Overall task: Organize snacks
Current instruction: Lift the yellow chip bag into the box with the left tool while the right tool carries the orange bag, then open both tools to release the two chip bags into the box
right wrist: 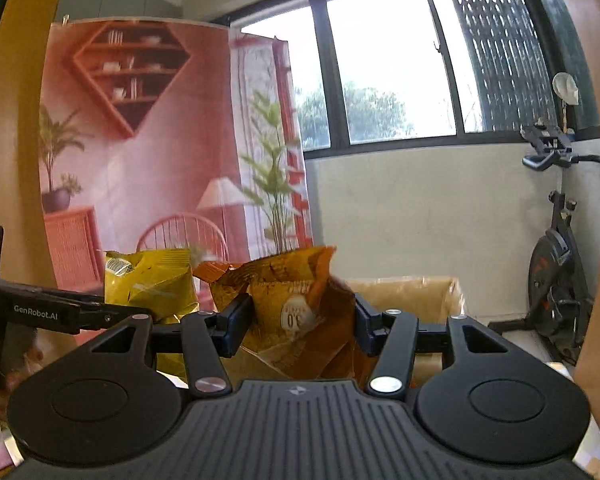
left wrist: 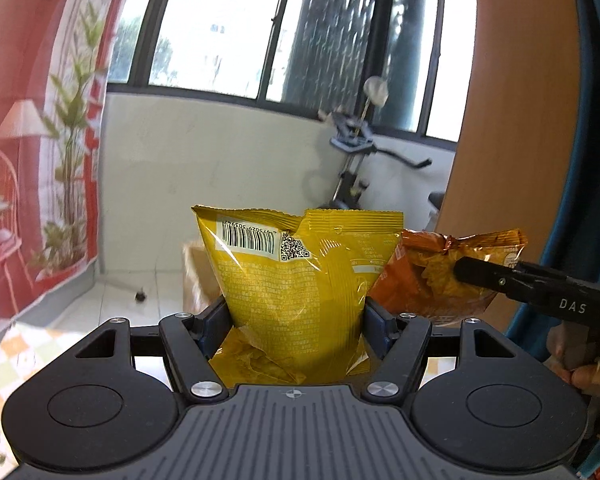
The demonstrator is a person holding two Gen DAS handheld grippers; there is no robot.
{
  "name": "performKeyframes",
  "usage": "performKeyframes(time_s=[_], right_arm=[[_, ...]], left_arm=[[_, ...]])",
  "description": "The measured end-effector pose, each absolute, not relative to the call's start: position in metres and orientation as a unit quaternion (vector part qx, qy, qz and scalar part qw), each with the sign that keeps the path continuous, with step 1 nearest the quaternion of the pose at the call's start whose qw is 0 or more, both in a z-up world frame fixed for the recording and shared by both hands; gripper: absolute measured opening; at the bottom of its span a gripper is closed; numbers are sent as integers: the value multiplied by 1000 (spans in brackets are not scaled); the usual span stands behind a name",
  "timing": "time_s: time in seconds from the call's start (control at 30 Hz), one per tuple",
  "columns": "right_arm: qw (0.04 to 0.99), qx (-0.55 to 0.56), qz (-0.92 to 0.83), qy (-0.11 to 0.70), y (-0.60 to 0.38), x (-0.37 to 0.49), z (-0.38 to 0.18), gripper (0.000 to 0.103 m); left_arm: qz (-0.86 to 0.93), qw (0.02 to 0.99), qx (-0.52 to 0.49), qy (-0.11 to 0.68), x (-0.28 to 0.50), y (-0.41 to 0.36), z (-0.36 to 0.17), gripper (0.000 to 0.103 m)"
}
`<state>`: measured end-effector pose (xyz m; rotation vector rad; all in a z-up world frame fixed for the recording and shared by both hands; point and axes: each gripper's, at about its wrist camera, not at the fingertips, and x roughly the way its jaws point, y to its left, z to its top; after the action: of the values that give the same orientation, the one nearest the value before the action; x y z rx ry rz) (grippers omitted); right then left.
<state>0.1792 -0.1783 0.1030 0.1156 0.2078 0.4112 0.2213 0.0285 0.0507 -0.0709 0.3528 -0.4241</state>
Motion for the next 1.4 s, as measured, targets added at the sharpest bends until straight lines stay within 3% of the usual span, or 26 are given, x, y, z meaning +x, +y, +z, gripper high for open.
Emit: performKeyframes(time_s=[0.4,0.93,1.13,1.2,1.27,1.4], right_arm=[[974,92,199,64,-195,220,138,55],[957,171,146,183,-213,336,81,55],[949,190,136,211,-217,352,68,57],[949,191,134,213,-217,354,67,59],[949,190,133,216,-217,354,67,65],[952,178,131,212,-216,347,71,65]], left_arm=[[-204,967,-44,148,274,5,69,71],[-191,945,-10,264,366,-18,15,72],[-176,944,17,279,372,-22,11,78],[-173,944,18,279,372,-22,13,86],[-168,946,18,277,371,-21,16,87],[-170,947,11,274,366,-17,24,87]])
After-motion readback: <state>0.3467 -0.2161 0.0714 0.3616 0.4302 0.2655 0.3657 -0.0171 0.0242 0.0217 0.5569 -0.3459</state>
